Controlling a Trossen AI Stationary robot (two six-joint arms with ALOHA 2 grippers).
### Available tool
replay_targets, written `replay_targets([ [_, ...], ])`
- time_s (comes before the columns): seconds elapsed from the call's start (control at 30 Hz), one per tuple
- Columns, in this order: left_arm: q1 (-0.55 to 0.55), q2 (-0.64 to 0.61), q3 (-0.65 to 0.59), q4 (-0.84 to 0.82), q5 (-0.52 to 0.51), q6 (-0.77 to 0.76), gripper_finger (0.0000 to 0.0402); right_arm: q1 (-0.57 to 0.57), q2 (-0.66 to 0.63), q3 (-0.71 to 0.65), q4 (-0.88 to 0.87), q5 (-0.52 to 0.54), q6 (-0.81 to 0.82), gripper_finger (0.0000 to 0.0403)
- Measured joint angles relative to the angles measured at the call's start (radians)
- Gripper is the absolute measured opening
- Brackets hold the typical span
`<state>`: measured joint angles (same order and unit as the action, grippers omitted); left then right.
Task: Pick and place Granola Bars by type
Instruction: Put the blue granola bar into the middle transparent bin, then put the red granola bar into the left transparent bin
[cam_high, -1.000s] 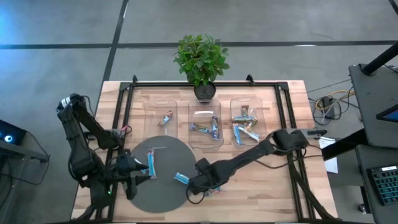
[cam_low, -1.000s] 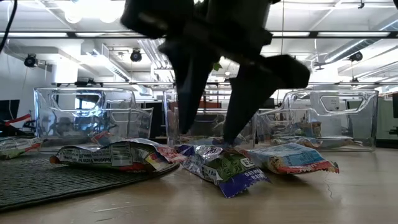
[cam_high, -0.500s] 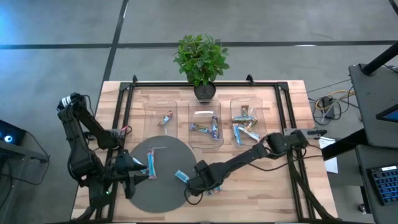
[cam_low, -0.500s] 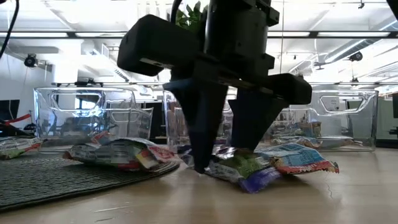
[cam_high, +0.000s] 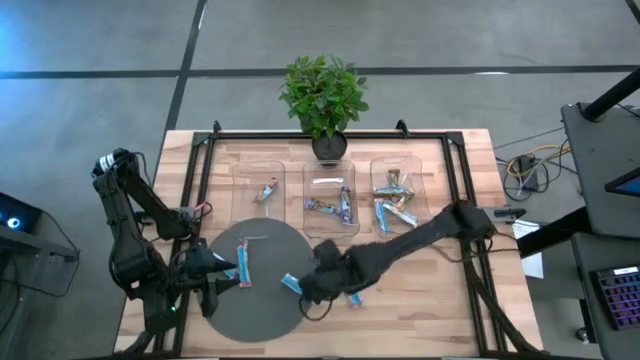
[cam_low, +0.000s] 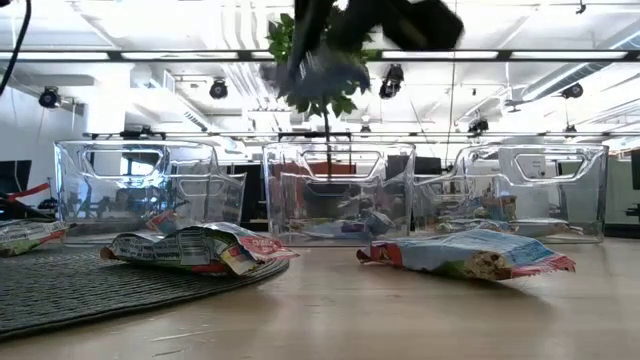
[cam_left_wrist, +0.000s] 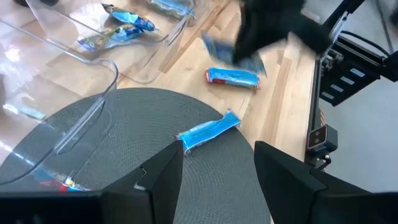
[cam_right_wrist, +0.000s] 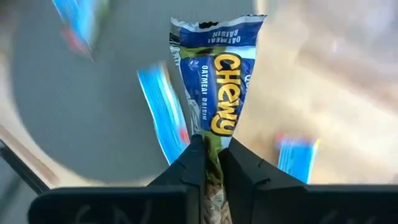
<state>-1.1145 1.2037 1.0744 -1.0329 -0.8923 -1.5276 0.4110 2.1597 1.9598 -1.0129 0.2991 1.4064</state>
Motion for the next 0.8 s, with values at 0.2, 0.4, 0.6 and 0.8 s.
replay_targets([
  [0.2, 0.0, 0.0, 0.0, -0.003, -0.027, 0.002, 0.0181, -0.1, -0.175, -0.031, -0.002, 0.181, 0.01, 0.0049],
  [0.4, 0.0, 0.0, 0.0, -0.001, -0.049, -0.005, 0.0181, -0.326, -0.229, -0.133, 0.005, 0.098, -0.127, 0.0077],
  [0.6, -0.001, 0.0, 0.0, -0.001, -0.048, -0.074, 0.0181, -0.452, -0.196, -0.215, 0.006, -0.114, -0.194, 0.0127],
  [0.8, -0.002, 0.0, -0.007, -0.024, -0.041, -0.145, 0.0181, -0.344, -0.208, -0.188, 0.071, 0.033, -0.323, 0.0172],
])
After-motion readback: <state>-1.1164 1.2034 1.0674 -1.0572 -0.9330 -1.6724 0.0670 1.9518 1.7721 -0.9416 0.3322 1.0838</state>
